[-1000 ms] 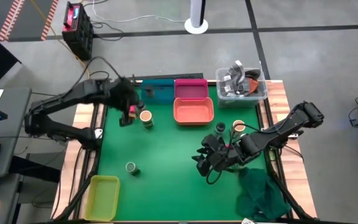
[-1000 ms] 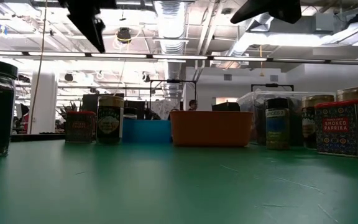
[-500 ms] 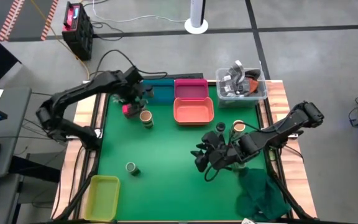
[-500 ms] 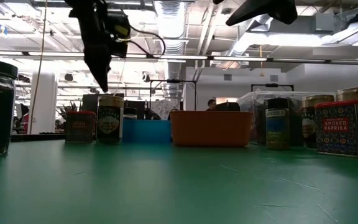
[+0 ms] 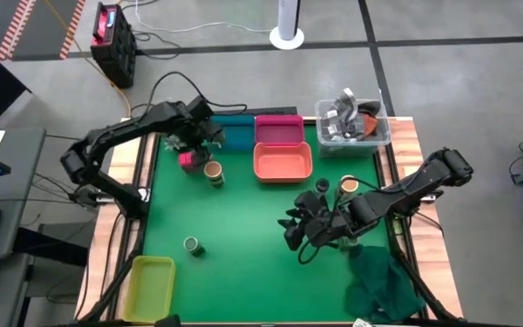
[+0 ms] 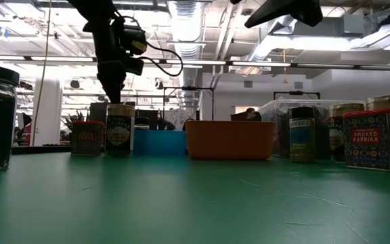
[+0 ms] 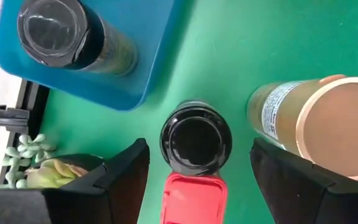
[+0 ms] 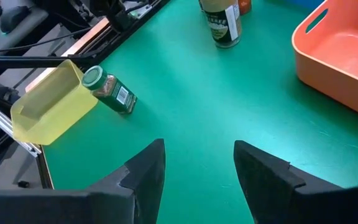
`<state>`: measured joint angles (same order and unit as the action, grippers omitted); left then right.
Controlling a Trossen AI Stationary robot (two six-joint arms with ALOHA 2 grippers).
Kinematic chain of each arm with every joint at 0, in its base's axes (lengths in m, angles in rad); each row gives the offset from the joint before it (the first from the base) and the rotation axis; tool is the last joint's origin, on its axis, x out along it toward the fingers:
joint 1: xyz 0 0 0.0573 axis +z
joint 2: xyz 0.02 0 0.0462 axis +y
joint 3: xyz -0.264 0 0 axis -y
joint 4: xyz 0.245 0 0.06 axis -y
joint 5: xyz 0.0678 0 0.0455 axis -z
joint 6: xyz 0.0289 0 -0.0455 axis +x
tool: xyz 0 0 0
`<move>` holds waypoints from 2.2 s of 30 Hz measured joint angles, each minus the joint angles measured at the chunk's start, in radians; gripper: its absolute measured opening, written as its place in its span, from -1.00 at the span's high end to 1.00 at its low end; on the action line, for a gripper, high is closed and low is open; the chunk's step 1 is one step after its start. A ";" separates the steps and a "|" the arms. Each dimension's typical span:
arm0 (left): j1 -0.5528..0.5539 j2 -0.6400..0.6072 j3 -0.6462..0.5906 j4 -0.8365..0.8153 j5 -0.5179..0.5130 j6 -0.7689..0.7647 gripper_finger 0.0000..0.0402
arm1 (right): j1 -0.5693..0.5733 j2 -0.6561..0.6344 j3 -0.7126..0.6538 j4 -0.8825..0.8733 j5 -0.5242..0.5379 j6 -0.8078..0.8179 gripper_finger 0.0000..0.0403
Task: Sort spices by type
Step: Put the left black seasoning bottle into the blue bin
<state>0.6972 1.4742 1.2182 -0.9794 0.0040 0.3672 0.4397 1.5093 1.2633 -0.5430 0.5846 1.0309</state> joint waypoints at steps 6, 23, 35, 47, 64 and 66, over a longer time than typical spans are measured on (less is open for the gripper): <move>0.005 0.000 0.000 0.047 0.000 0.015 -0.33 | -0.005 0.000 0.000 0.009 0.000 0.000 -0.08; 0.005 0.000 -0.109 0.083 -0.008 0.024 -0.33 | -0.024 0.000 0.000 0.035 0.001 -0.011 -0.08; 0.005 0.000 -0.110 0.126 -0.013 -0.117 -0.33 | -0.024 0.000 0.000 0.035 0.001 -0.016 -0.08; 0.005 0.000 -0.110 0.182 -0.037 -0.162 -0.33 | -0.024 0.000 0.000 0.054 0.003 -0.019 -0.08; 0.005 0.000 -0.110 0.164 -0.046 -0.185 0.04 | -0.024 0.000 0.000 0.060 0.003 -0.018 -0.08; 0.005 0.000 -0.109 0.162 -0.046 -0.185 0.04 | -0.024 0.000 0.000 0.060 0.003 -0.018 -0.08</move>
<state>0.7021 1.4738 1.1088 -0.8171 -0.0418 0.1825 0.4160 1.5097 1.2633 -0.4828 0.5877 1.0128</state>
